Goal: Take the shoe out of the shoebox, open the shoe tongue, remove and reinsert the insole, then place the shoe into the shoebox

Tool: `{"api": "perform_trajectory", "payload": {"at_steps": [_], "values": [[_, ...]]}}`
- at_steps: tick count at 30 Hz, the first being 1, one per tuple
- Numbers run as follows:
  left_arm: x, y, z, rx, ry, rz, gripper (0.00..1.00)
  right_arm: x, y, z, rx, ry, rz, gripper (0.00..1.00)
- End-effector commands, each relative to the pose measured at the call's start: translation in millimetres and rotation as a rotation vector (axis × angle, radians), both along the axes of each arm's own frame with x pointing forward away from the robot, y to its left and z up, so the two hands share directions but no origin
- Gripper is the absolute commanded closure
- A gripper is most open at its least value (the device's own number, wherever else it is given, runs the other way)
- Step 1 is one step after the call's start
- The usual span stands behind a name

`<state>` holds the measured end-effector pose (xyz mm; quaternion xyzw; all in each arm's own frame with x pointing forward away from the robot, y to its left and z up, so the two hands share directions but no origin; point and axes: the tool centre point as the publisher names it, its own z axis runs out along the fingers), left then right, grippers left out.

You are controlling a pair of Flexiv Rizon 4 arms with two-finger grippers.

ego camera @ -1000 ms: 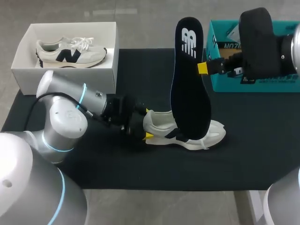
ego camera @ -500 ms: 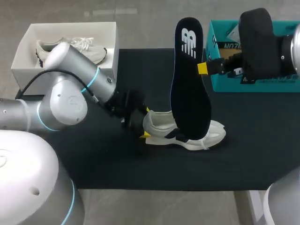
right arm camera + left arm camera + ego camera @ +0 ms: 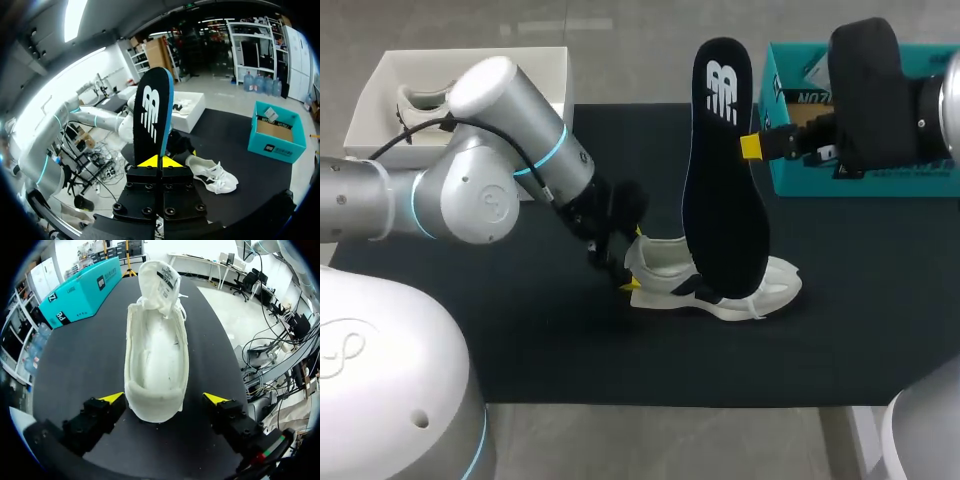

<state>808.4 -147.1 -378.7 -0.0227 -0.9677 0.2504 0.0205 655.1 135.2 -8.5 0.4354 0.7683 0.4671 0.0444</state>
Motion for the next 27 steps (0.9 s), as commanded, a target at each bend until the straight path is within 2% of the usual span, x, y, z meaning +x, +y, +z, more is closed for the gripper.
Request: {"api": "perform_trajectory", "payload": {"at_steps": [1,3,10,20,27], "values": [[0.7,-6,6,0.171,-0.020,-0.010,0.00,-7.6,4,-4,0.004,-0.010,-0.010,1.00],[0.6,-7,11,0.253,-0.039,-0.017,0.00,-7.6,4,-4,0.004,-0.010,-0.010,1.00],[3.9,-5,17,0.433,-0.075,-0.006,0.00,-7.6,4,-4,0.004,-0.010,-0.010,1.00],[3.2,2,26,0.485,-0.096,-0.024,0.00,-7.6,4,-4,0.004,-0.010,-0.010,1.00],[4.0,4,30,0.478,-0.105,-0.045,0.00,-7.6,4,-4,0.004,-0.010,-0.010,1.00]]}}
